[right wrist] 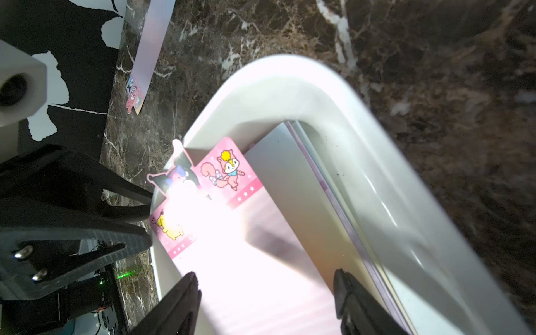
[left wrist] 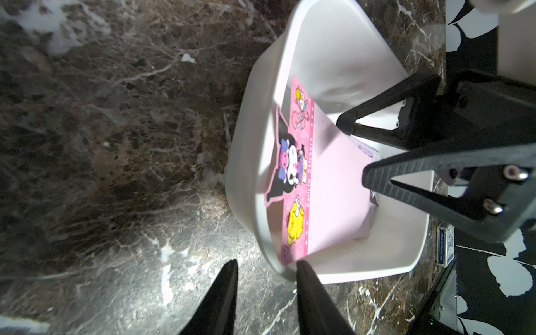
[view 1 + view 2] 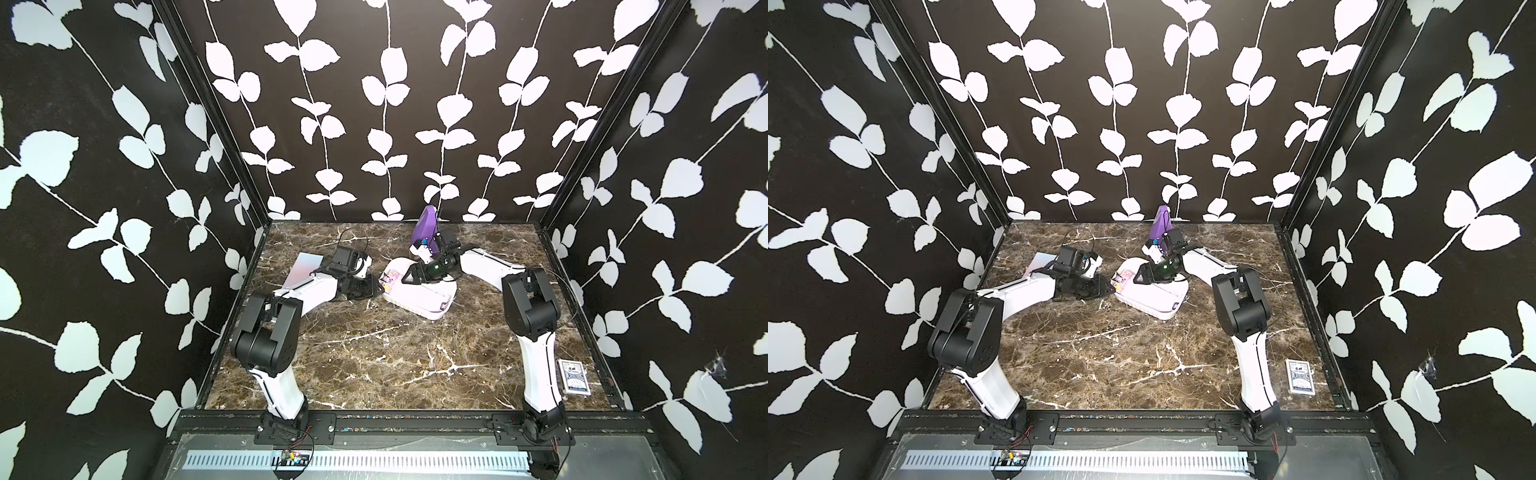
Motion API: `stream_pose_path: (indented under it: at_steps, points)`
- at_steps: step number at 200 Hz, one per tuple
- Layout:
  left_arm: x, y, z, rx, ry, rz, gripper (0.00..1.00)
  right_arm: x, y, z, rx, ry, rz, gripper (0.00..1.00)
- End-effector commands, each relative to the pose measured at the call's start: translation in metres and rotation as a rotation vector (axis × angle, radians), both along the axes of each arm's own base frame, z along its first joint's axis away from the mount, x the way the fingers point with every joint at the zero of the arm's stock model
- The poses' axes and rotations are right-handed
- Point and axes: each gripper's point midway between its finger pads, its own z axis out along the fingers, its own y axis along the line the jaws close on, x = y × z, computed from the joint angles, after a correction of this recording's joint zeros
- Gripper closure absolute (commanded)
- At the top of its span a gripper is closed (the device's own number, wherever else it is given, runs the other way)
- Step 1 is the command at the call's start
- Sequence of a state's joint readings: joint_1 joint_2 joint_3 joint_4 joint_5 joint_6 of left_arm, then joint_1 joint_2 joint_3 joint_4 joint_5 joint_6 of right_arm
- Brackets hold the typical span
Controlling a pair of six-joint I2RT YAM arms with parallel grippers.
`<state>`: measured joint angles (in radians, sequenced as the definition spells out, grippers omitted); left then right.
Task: Take the stickers out of the storage box
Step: Pick up the sticker from the storage box.
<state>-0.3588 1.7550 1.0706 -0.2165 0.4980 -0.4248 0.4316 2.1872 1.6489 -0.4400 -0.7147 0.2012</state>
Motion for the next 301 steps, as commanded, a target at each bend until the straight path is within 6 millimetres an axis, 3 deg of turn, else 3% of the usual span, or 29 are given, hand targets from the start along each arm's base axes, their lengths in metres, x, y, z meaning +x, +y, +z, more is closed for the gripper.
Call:
stream_pose_path:
  at_steps: [1,61,160,225,267,301]
  points:
    - [-0.003,-0.003,-0.001,-0.006,-0.004,-0.015,0.63,0.002,-0.006,-0.011,-0.045,0.005,-0.001,0.26]
    - [-0.003,-0.003,-0.007,-0.003,0.009,-0.015,0.63,-0.004,0.0,-0.004,0.005,0.017,0.029,0.27]
    - [-0.005,-0.007,-0.022,0.004,0.036,-0.027,0.64,0.013,-0.013,0.012,-0.084,-0.092,-0.027,0.26]
    - [-0.003,-0.008,-0.02,0.002,0.033,-0.031,0.64,0.017,-0.014,0.0,-0.1,-0.091,-0.03,0.26]
    - [-0.001,-0.009,-0.016,0.001,0.027,-0.036,0.64,0.008,-0.002,-0.008,-0.026,-0.032,0.011,0.25]
    - [0.001,-0.008,-0.013,0.013,0.019,-0.043,0.65,-0.001,0.013,-0.001,0.092,0.023,0.055,0.26]
